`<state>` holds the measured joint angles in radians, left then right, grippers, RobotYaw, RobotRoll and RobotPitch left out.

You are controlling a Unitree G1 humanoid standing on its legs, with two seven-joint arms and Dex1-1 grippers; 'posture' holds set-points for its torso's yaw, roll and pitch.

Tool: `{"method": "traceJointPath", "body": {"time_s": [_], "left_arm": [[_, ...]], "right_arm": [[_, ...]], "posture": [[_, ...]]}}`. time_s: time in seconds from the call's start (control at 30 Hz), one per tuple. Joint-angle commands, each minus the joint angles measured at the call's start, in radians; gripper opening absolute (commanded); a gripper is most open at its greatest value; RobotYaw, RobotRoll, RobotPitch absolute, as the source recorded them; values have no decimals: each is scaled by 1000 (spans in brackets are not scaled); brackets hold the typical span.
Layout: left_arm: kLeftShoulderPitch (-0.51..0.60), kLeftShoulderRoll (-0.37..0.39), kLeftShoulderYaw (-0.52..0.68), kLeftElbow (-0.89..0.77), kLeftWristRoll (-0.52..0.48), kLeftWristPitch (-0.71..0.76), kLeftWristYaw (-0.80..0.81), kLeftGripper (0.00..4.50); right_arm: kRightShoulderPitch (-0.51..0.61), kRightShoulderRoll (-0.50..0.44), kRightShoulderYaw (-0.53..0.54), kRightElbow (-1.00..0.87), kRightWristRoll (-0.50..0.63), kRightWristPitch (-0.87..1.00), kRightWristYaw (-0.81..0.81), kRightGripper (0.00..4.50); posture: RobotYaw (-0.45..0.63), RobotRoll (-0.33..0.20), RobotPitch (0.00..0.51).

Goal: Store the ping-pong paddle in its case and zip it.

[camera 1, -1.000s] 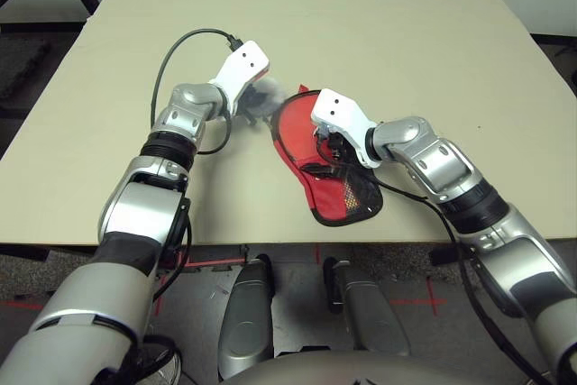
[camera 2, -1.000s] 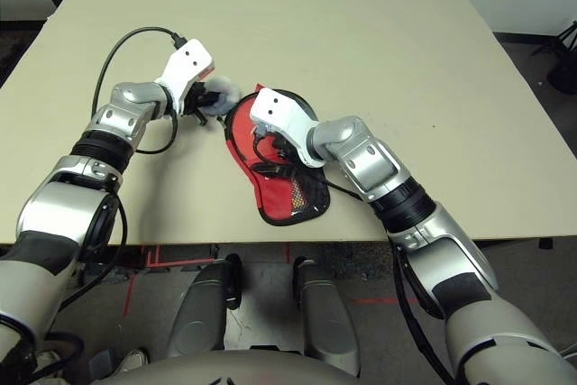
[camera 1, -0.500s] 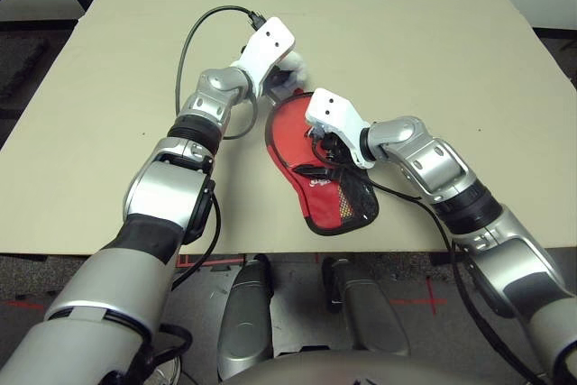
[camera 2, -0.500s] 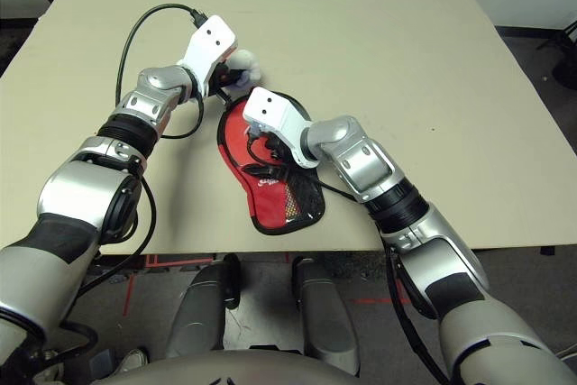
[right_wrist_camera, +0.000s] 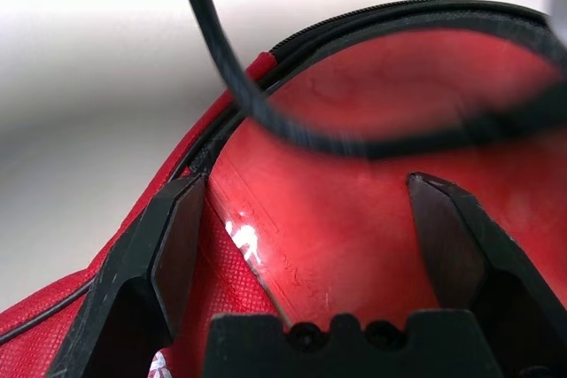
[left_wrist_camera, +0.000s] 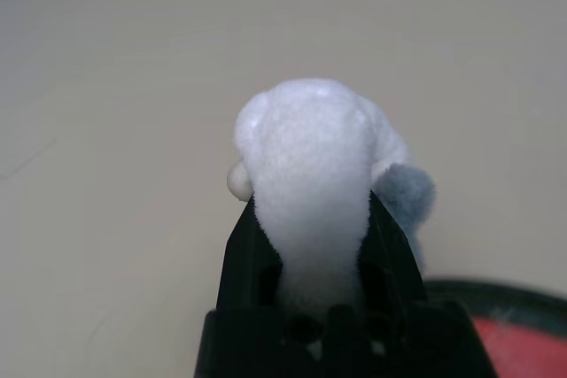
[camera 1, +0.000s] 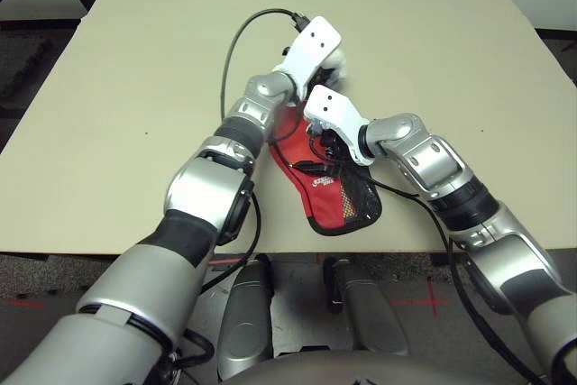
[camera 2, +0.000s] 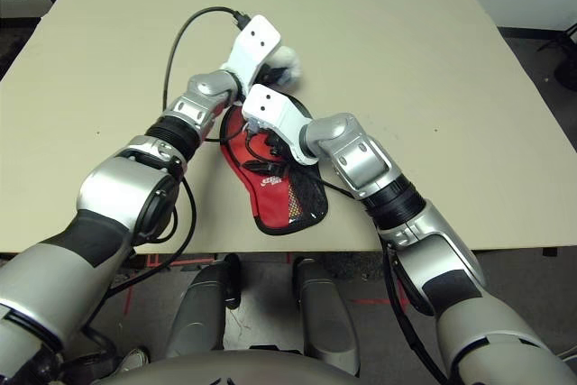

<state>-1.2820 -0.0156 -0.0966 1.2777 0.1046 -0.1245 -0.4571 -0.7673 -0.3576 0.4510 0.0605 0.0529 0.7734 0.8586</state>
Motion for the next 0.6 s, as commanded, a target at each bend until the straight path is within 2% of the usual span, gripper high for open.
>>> {"method": "traceJointPath", "body": {"time_s": [0.03,0.23,0.47,0.6], "left_arm": [[-5,-45,20,2,-20,-11,-68,538],[14,-71,76,-12,-74,58,-180,538],[36,-58,94,-31,-91,114,-277,538],[26,-15,107,-57,-104,124,-320,1935]], "right_arm": [[58,-15,34,73,-30,83,-28,4500],[66,-19,20,60,-29,99,-36,4500],[64,-11,-10,58,-15,109,-40,4500],[61,-9,-70,4,40,198,-31,4500]], "posture": [[-33,0,254],[-39,0,257],[-36,0,253],[-27,0,250]]}}
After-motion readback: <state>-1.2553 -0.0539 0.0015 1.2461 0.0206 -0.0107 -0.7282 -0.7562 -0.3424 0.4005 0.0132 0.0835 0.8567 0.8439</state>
